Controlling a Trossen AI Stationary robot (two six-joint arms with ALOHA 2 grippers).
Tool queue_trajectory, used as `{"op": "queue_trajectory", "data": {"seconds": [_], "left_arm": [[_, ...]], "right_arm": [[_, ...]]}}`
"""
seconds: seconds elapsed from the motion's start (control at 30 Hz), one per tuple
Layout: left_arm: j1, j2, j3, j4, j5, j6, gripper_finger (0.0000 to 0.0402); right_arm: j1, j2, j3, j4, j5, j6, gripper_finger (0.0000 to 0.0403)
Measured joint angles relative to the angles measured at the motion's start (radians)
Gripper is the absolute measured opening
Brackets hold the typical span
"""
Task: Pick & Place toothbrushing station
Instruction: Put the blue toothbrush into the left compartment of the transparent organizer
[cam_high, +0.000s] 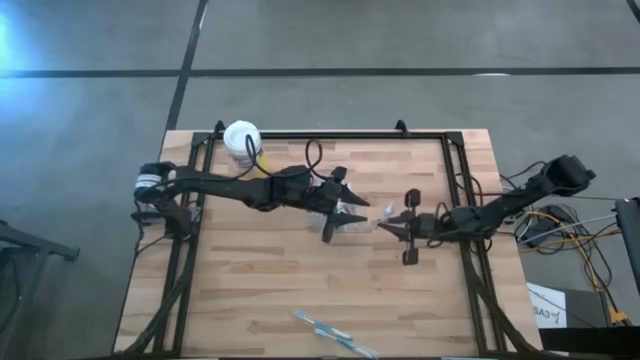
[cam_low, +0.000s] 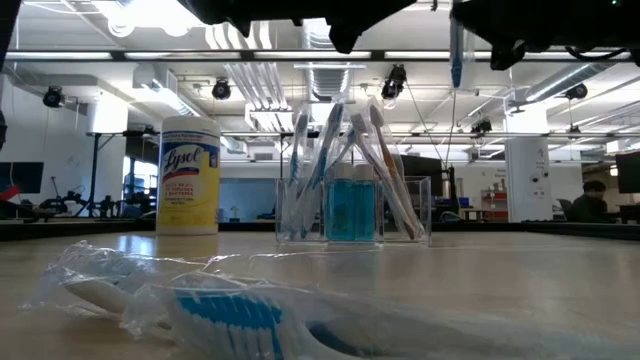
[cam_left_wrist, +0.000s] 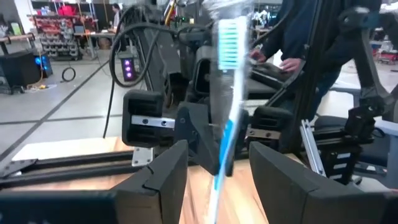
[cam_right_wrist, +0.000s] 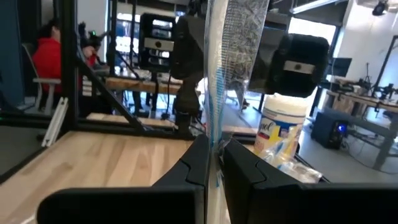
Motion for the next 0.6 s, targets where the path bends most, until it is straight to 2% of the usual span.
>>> {"op": "queue_trajectory", "data": {"seconds": [0.6], "left_arm": [[-0.028,0.026,0.005,-0.006,0.003,0.0,0.0177]], "right_arm": [[-0.05,0.255,0.161,-0.003,0.025,0.018,0.0018]]}}
